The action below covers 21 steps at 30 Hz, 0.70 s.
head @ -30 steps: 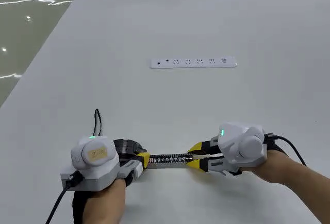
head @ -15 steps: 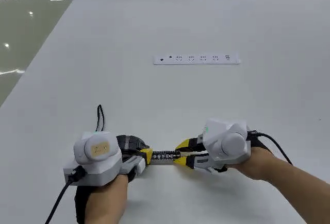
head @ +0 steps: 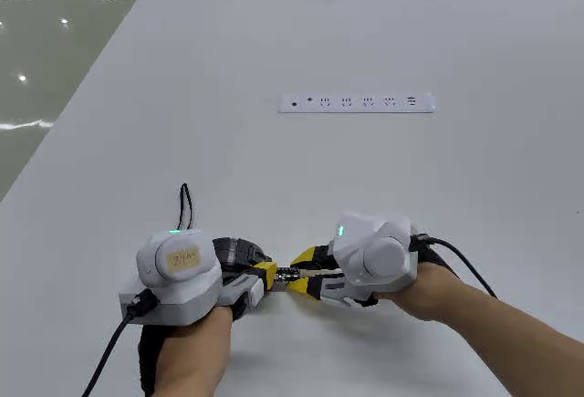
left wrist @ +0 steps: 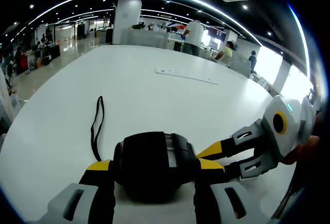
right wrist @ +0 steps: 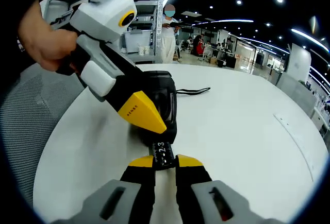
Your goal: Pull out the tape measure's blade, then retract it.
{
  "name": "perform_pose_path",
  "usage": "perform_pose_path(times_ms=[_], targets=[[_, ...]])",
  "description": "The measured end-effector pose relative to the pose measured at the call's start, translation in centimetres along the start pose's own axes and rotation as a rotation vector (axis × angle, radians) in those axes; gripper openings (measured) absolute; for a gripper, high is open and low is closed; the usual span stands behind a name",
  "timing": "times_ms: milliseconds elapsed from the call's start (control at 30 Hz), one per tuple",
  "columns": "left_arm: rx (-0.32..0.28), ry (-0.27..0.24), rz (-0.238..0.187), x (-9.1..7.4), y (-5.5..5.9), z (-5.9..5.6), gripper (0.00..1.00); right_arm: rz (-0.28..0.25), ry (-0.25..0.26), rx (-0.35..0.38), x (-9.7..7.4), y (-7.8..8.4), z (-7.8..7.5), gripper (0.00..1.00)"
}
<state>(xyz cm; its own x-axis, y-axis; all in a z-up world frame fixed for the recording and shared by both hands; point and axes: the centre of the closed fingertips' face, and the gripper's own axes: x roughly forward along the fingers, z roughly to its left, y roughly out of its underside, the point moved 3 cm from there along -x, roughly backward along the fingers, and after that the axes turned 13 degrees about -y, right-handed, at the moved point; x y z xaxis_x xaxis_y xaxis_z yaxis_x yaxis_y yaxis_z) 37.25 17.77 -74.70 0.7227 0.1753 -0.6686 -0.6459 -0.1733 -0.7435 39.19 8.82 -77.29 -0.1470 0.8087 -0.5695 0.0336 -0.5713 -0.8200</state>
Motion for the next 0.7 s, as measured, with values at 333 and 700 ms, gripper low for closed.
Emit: perform_pose_path(times_ms=[333, 700], targets=[[0.003, 0.008, 0.002, 0.0, -0.1, 0.0, 0.59, 0.020, -0.019, -0.016, 1.1, -0.8, 0.0, 0.13], [0.016, 0.009, -0.001, 0.0, -0.2, -0.1, 0.60, 0.053, -0.047, -0.031, 1.2, -0.8, 0.0, 0.14]])
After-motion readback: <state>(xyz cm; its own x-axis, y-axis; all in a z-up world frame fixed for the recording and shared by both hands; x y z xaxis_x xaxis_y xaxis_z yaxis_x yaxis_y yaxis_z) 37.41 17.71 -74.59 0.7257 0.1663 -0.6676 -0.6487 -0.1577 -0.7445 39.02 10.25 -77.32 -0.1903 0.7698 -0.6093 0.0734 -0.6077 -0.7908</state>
